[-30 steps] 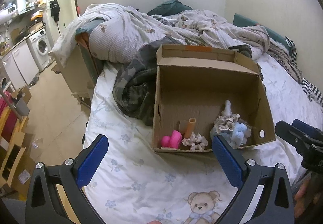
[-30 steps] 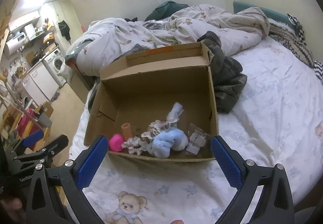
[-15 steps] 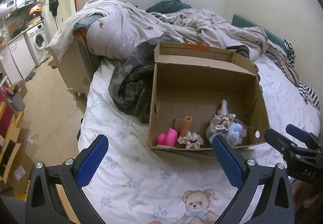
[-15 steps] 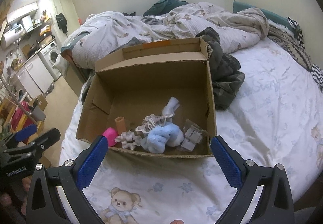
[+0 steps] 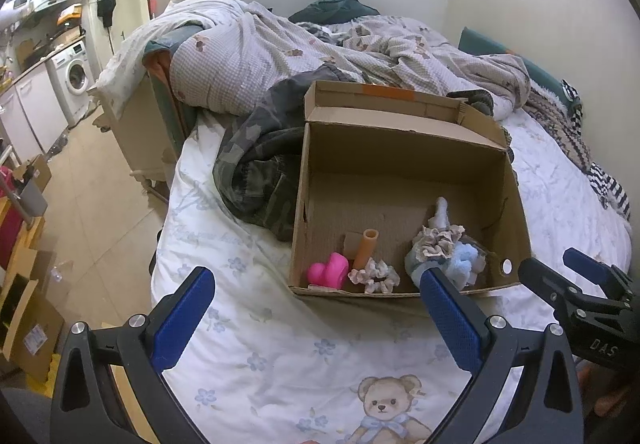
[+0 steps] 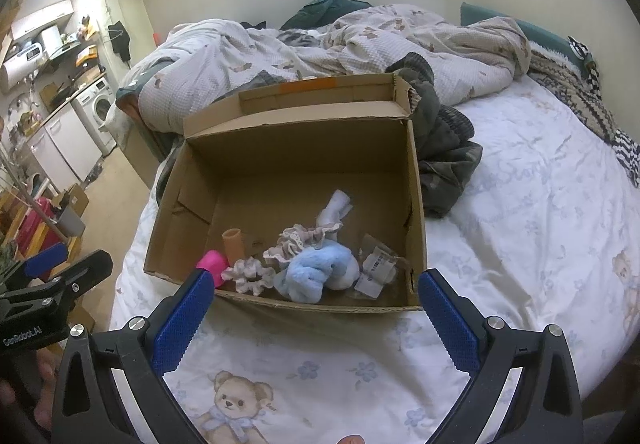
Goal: Organize soft objects
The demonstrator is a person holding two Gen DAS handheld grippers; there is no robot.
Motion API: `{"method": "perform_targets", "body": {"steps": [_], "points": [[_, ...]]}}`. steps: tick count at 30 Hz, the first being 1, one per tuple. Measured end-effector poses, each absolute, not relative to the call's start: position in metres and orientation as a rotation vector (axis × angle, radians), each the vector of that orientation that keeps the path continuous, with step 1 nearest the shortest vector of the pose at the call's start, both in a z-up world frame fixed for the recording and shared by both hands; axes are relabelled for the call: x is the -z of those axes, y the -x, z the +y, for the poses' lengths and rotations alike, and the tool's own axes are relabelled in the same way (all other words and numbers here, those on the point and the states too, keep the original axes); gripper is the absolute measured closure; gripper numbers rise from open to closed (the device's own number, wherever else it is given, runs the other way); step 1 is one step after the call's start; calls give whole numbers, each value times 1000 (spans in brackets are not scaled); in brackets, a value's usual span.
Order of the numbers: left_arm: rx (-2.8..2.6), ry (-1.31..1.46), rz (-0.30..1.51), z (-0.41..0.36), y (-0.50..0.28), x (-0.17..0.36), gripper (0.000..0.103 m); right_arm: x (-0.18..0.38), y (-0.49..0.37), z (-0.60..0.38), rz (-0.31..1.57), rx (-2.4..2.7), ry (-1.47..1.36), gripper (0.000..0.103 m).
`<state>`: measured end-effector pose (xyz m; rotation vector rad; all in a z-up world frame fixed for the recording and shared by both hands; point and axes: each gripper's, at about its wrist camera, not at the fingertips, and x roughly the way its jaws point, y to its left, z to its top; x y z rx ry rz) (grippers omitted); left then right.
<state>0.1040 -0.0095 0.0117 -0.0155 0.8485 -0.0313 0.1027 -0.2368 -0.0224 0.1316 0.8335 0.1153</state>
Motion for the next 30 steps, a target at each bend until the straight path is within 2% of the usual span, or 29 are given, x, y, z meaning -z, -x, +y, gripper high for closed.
{"method": "perform_targets", "body": {"steps": [30], "points": [[24,18,843,-12,-105,-10,1,22,-104,-238,833,-115,-130,0]]}}
